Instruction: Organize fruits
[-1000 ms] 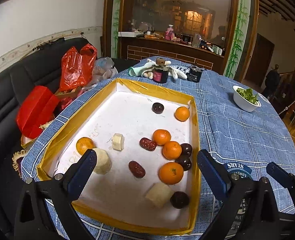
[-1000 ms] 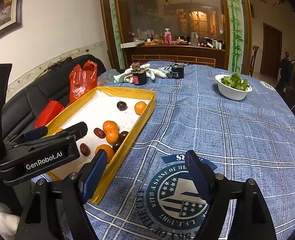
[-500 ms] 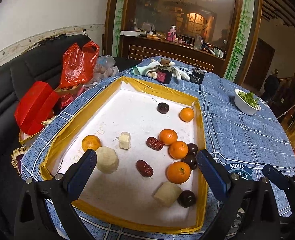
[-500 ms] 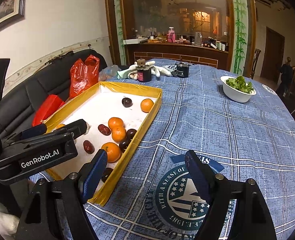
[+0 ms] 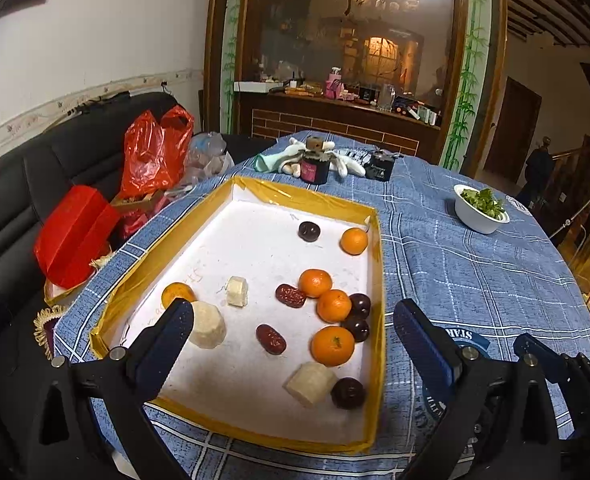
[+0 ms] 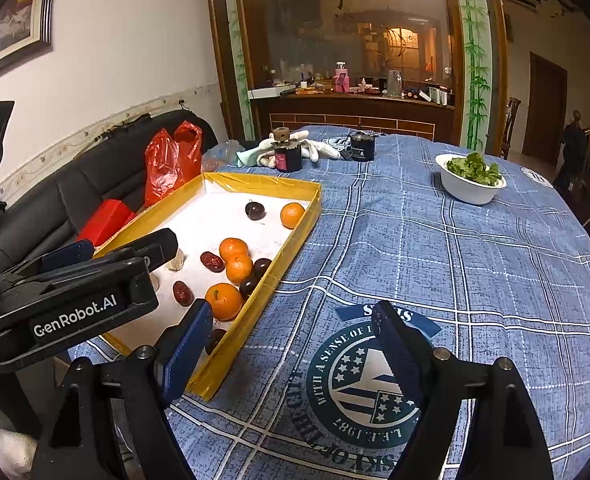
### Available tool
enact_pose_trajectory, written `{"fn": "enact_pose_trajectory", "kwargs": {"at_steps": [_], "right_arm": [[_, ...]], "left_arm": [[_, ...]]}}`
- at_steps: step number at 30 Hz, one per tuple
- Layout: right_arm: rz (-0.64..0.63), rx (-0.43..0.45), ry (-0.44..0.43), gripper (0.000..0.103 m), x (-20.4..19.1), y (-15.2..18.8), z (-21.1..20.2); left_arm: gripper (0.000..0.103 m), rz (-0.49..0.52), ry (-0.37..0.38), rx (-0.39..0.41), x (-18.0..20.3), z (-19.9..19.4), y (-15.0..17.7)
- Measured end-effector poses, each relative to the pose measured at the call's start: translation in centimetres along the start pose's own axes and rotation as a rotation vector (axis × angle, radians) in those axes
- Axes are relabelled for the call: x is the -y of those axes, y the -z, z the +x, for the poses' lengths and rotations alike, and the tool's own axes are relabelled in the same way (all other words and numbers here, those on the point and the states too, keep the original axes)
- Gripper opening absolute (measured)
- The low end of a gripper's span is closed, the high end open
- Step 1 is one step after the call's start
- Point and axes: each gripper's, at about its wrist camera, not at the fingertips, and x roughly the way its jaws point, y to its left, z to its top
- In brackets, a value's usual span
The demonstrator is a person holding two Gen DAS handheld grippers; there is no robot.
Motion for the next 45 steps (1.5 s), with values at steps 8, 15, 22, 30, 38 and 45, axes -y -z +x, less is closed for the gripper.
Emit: {"fn": "enact_pose_trajectory", "kwargs": {"at_steps": [8,15,22,30,38,45], "right_arm": [[0.024,0.018,-0.018,0.087,1.0,0.4,-0.7],[0.035,0.045,-0.02,0.087,1.8,0.6,-1.3],[0.049,0.071,-0.035,0.087,2.6,0.3,-1.8],[-0.002,0.088,-0.061,0.089,1.8,-0.7,-2.0],[-0.021,0.068,-0.095,0.089,1.4,-0.6,-1.2],[-0.021,0.057,-0.098,0.09,1.3,-0.5,-0.9]], "left_arm": [[0.1,0.007,-0.025,0.089,1.0,-2.1,-0.1],[0.103,0.022,-0.204,0.378,1.7,-7.1,-0.5],[0.103,0.082,-0.215,0.46,2.0,-8.9,-2.7],[0.103,0.158,-0.123,0.327,3.0,-6.7,-3.0],[0.103,0.151,-0.173,0.243,3.6,-4.6,-2.1],[0.103,0.138,-0.173,0.202,3.6,-3.7,-1.9]]}}
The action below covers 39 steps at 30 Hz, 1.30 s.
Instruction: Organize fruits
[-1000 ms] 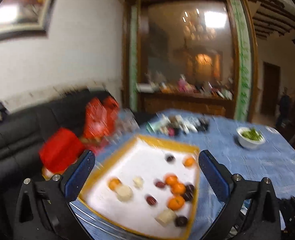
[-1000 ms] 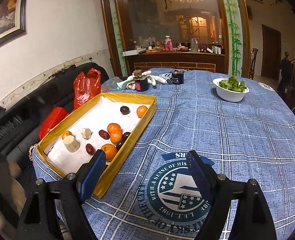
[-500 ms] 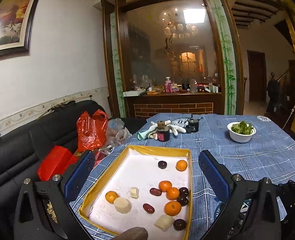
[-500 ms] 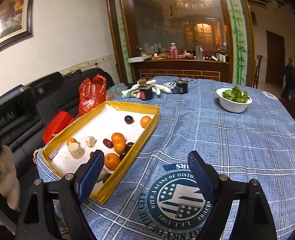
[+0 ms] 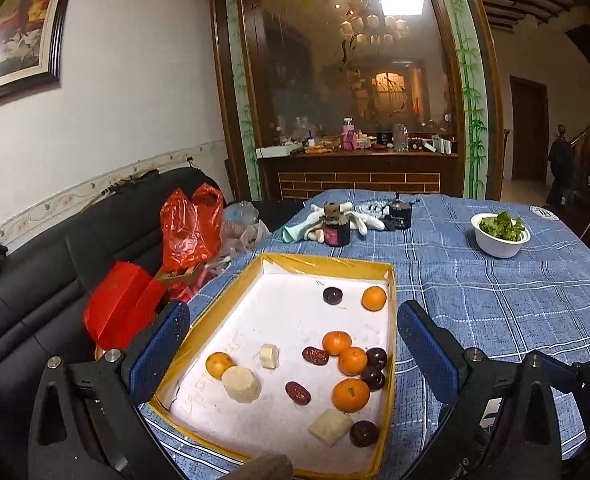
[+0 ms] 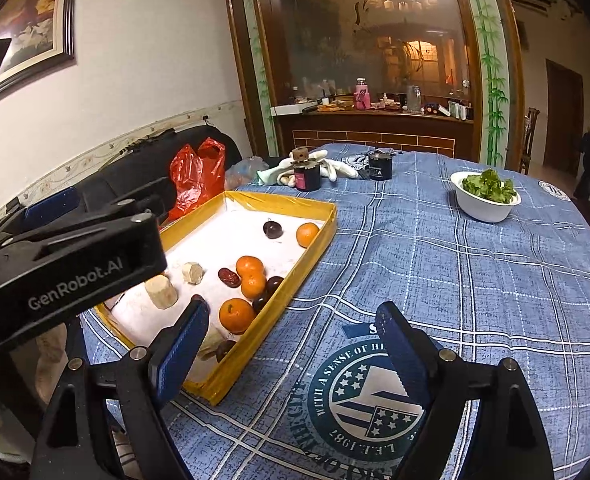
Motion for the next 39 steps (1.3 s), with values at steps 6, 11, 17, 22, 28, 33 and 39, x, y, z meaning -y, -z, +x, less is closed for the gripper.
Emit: {"fn": "enact_pose_trajectory", "kwargs": {"at_steps": [6,11,17,22,28,33,39], "right_arm": [[-0.007,-0.017,-0.003,0.09,-0.3,0.1,0.6],[-0.019,-0.028,-0.007,0.09,-0.7,0.3,0.9],[-0.016,-0.036,-0.008,0.09,-0.8,0.3,1.2],[-0.01,-0.045,-0.009,0.09,-0.8,0.4,1.4],[-0.01,-0.048,-0.009,0.09,-0.8,0.5,1.5],[-0.006,-0.055,-0.009,0.09,-0.7,0.7,1.7],[-0.005,-0.06,-0.008,0.091,-0.7,0.7,1.8]], "left_arm": [[0.103,-0.015,0.029,-0.052,-0.3,1.1,0.3],[0.103,-0.035,0.048,-0.104,-0.5,2.1,0.8],[0.103,-0.042,0.062,-0.131,-0.4,2.8,1.1],[0.103,-0.048,0.076,-0.154,-0.4,3.3,1.2],[0.103,-0.056,0.081,-0.171,-0.5,3.6,1.5],[0.103,-0.06,0.081,-0.182,-0.5,3.8,1.7],[0.103,-0.069,0.08,-0.197,-0.6,4.2,1.9]]}}
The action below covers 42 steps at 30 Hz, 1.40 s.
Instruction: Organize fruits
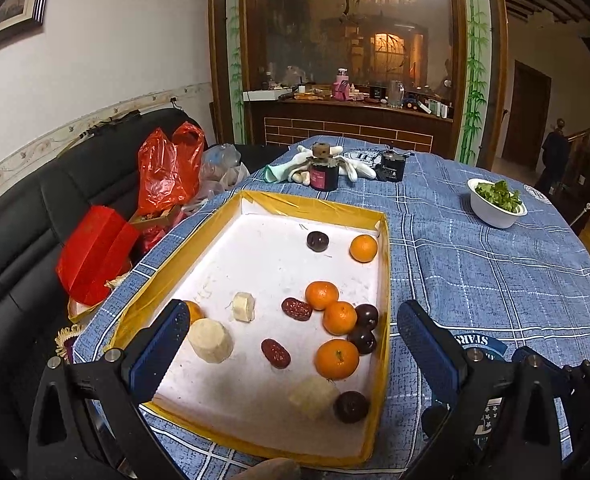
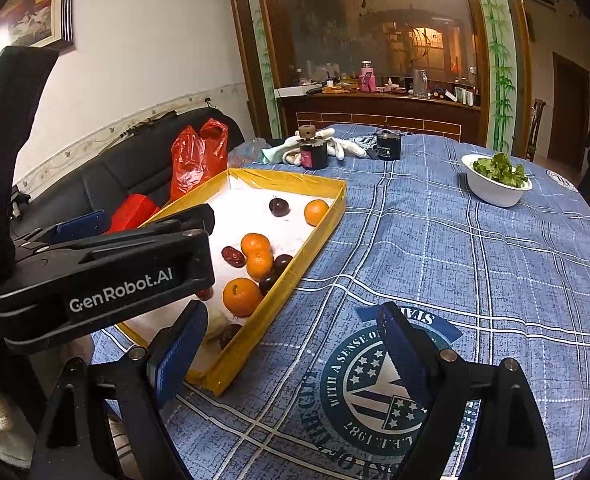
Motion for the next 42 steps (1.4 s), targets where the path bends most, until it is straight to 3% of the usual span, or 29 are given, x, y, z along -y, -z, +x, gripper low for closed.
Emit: {"fn": "enact_pose_trajectory", "kwargs": {"at_steps": [42], "right_arm": [[0.008,-0.02,0.0,0.091,-0.01,0.76,0.6]], "left_arm": [[0.103,-0.005,0.01,-0.028,0.02,0.74,0.66]]}}
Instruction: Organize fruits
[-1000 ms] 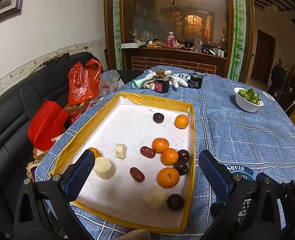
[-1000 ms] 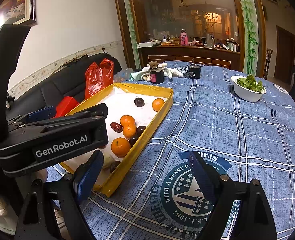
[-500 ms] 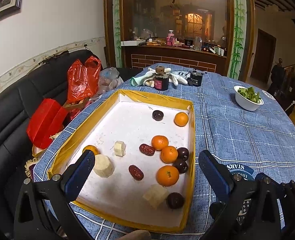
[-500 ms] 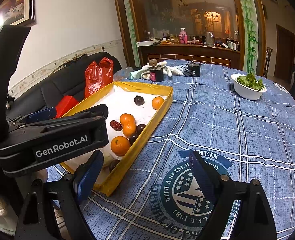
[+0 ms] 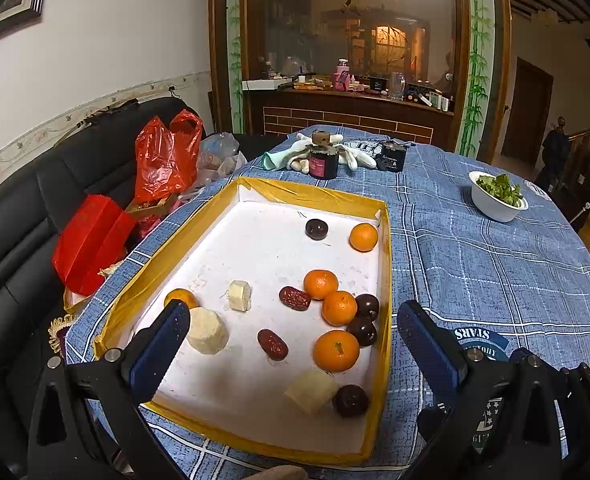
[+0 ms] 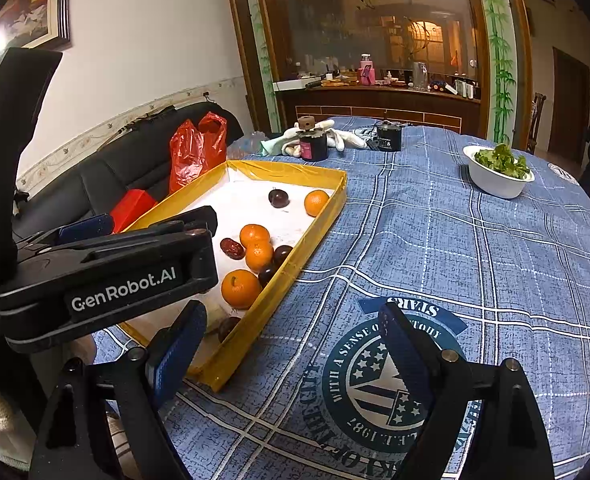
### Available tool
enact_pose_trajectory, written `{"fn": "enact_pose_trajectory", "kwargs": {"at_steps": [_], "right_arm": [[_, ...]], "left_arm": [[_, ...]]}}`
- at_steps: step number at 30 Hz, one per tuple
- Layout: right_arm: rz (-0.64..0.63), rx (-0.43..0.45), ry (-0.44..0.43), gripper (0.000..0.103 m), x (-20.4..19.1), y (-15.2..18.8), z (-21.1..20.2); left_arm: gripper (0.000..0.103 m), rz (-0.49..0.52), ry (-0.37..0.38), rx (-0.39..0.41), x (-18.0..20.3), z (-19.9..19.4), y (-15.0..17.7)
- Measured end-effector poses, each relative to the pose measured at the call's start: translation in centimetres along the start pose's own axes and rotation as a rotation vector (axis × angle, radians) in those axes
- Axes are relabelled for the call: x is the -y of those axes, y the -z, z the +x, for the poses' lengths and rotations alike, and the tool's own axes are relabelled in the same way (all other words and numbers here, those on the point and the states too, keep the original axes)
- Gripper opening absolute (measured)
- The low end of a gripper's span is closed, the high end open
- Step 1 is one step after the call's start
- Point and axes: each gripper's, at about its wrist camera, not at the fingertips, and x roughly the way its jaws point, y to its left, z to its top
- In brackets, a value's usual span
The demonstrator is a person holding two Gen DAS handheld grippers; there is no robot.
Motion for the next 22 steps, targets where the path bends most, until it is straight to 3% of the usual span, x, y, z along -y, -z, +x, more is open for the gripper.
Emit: {"fn": "enact_pose_trajectory", "kwargs": {"at_steps": [22], "right_arm": [[0.005,-0.002,-0.007,0.092,0.03,-0.34,-0.19]], "left_arm": [[0.103,-0.011,0.01,-0.027,0.48,0.42,-0.01]]}}
